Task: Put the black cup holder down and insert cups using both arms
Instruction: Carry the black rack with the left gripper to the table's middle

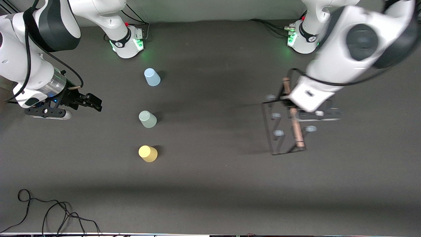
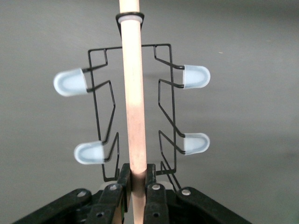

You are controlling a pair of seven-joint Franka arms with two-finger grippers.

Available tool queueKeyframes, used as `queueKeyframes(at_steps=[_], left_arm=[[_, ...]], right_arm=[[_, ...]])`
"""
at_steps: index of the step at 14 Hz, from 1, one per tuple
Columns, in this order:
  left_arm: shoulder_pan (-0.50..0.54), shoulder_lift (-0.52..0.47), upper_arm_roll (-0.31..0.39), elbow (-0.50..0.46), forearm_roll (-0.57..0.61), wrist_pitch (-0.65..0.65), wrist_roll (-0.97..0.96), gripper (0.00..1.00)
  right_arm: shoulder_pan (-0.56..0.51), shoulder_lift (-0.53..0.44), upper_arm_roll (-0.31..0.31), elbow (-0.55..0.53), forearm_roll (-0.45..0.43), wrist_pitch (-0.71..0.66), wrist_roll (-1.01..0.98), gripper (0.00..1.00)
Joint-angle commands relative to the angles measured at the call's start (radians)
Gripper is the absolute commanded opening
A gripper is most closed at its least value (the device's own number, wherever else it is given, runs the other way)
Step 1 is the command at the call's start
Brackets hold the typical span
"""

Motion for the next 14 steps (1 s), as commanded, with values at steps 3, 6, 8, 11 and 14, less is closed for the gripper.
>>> queueKeyframes(at_steps=[3, 6, 8, 11, 14], left_arm=[[-0.240, 0.148, 0.012, 0.111, 0.025, 0.092, -0.306, 0.00], [-0.329, 0.232, 0.014, 0.143, 0.075, 0.165, -0.392, 0.00], [-0.372, 0.293, 0.014, 0.191, 0.107, 0.187, -0.427, 0.00], [-0.400, 0.367, 0.012, 0.258, 0.155, 0.189, -0.423, 0.00], [-0.417, 0.413, 0.015, 0.266, 0.166, 0.227, -0.424, 0.00]], right_arm=[[0.002, 0.008, -0.002, 0.018, 0.003, -0.008, 0.012, 1.00], [0.002, 0.008, -0.002, 0.018, 0.002, -0.011, 0.012, 1.00], [0.002, 0.008, -0.002, 0.018, 0.002, -0.011, 0.012, 1.00], [0.002, 0.008, -0.002, 0.018, 0.003, -0.011, 0.012, 1.00], [0.002, 0.009, -0.002, 0.018, 0.002, -0.011, 0.012, 1.00]])
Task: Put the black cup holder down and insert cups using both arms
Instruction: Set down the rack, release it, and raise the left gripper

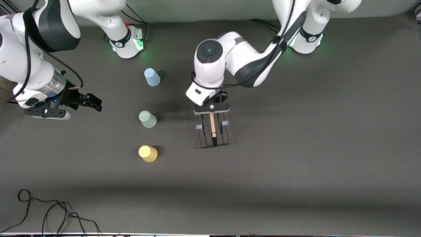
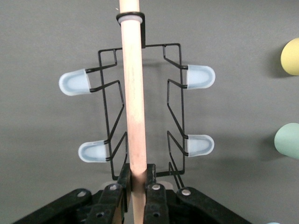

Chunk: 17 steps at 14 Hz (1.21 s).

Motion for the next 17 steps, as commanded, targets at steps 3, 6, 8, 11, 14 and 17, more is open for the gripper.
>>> queueKeyframes(at_steps=[3, 6, 8, 11, 14, 17], left_arm=[[-0.029, 0.069, 0.016, 0.055, 0.044, 0.025, -0.026, 0.00], [-0.029, 0.089, 0.018, 0.055, 0.048, 0.054, -0.028, 0.00], [-0.027, 0.103, 0.019, 0.054, 0.048, 0.068, -0.039, 0.00], [-0.029, 0.114, 0.019, 0.054, 0.058, 0.094, -0.046, 0.00], [-0.023, 0.111, 0.019, 0.054, 0.056, 0.093, -0.048, 0.82], [-0.020, 0.076, 0.019, 0.078, 0.048, 0.050, -0.057, 1.00]], right_arm=[[0.002, 0.009, -0.001, 0.018, 0.003, -0.011, 0.015, 1.00], [0.002, 0.006, -0.001, 0.018, 0.003, -0.018, 0.018, 1.00], [0.004, 0.007, 0.000, 0.015, 0.005, -0.018, 0.020, 1.00], [0.039, 0.012, 0.003, 0.010, 0.005, -0.018, 0.110, 1.00], [0.076, 0.027, 0.003, 0.010, 0.007, -0.017, 0.170, 1.00], [0.103, 0.038, 0.002, 0.001, 0.007, -0.012, 0.184, 1.00]])
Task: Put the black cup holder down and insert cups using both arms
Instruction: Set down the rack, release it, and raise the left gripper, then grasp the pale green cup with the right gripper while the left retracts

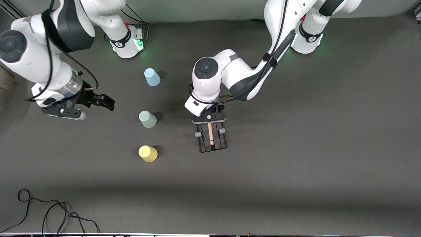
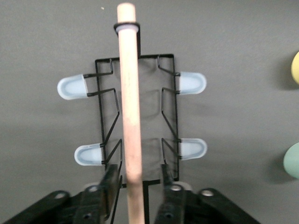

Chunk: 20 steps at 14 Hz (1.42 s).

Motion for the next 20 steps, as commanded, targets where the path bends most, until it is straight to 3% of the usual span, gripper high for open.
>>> queueKeyframes(at_steps=[1, 5, 10, 17, 20], left_arm=[[-0.010, -0.033, 0.011, 0.052, 0.015, -0.082, -0.031, 1.00], [0.054, -0.110, 0.003, 0.120, 0.020, -0.284, 0.017, 1.00], [0.249, -0.311, 0.006, 0.085, -0.071, -0.553, 0.390, 1.00], [0.525, -0.601, 0.012, -0.177, -0.089, -0.597, 0.711, 1.00], [0.646, -0.633, 0.011, -0.222, -0.097, -0.590, 0.792, 1.00]], right_arm=[[0.020, 0.012, -0.005, -0.001, 0.006, -0.004, 0.027, 1.00], [0.049, 0.006, -0.005, -0.108, 0.006, 0.097, 0.030, 1.00], [0.072, -0.002, -0.005, -0.318, 0.007, 0.378, 0.040, 1.00], [0.117, 0.105, -0.004, -0.492, 0.007, 0.717, 0.059, 1.00], [0.124, 0.197, -0.005, -0.558, 0.007, 0.907, 0.059, 1.00]])
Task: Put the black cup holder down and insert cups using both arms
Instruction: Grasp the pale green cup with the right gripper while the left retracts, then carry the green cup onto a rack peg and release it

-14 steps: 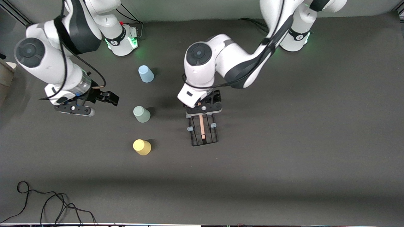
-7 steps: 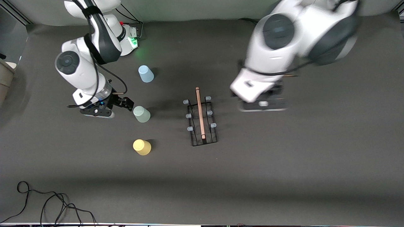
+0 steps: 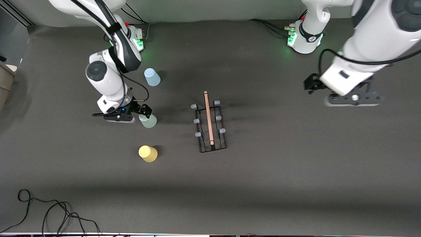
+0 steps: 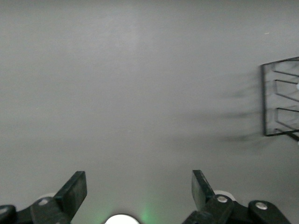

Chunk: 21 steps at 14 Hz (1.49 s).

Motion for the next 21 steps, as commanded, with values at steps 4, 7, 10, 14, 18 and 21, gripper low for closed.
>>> queueKeyframes(at_steps=[4, 7, 10, 14, 18, 21], left_arm=[[0.192, -0.069, -0.004, -0.067, -0.026, 0.013, 0.140, 1.00], [0.228, -0.073, 0.001, -0.057, -0.026, 0.009, 0.148, 1.00], [0.217, -0.069, 0.048, -0.040, -0.029, 0.010, 0.209, 1.00], [-0.055, -0.066, 0.313, -0.029, -0.029, 0.012, 0.216, 1.00], [-0.090, -0.064, 0.347, -0.027, -0.029, 0.010, 0.225, 1.00], [-0.114, -0.064, 0.376, -0.023, -0.027, 0.009, 0.268, 1.00]], right_arm=[[0.029, 0.179, -0.006, -0.061, 0.007, 0.280, 0.023, 0.99], [0.029, 0.151, -0.006, -0.061, 0.007, 0.253, 0.026, 0.67], [0.028, 0.106, -0.009, -0.055, 0.007, 0.196, 0.025, 0.00], [0.028, -0.058, -0.017, 0.006, 0.008, -0.079, 0.026, 0.00], [0.078, -0.114, -0.009, 0.187, 0.106, -0.371, 0.093, 0.00], [0.162, -0.090, -0.006, 0.285, 0.125, -0.401, 0.250, 0.00]])
